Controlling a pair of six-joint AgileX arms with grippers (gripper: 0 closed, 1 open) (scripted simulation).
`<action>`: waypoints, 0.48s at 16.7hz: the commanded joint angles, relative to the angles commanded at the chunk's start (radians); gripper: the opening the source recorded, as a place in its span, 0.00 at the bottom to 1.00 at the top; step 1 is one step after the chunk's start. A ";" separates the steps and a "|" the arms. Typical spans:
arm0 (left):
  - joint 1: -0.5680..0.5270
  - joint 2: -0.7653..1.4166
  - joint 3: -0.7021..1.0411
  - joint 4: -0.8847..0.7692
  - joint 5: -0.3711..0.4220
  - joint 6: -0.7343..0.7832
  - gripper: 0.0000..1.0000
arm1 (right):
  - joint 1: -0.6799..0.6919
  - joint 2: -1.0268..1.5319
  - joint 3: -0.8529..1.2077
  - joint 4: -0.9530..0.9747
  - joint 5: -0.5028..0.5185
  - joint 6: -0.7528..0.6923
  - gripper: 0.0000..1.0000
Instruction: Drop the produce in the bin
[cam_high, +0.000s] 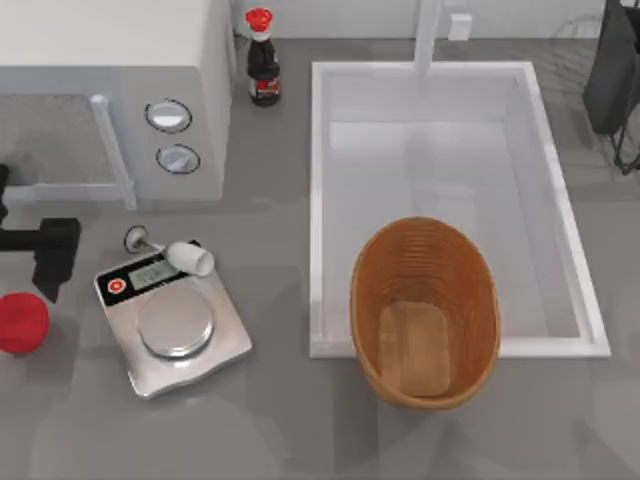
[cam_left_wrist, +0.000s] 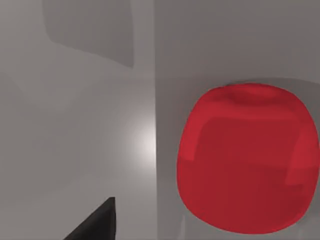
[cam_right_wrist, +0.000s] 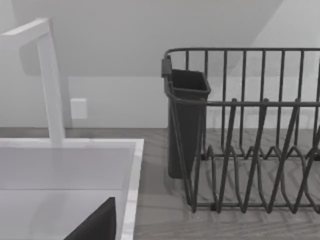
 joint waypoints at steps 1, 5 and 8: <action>-0.004 -0.003 -0.003 0.002 0.000 0.000 1.00 | 0.000 0.000 0.000 0.000 0.000 0.000 1.00; 0.013 0.025 -0.039 0.064 0.001 0.013 1.00 | 0.000 0.000 0.000 0.000 0.000 0.000 1.00; 0.023 0.070 -0.099 0.166 -0.001 0.021 1.00 | 0.000 0.000 0.000 0.000 0.000 0.000 1.00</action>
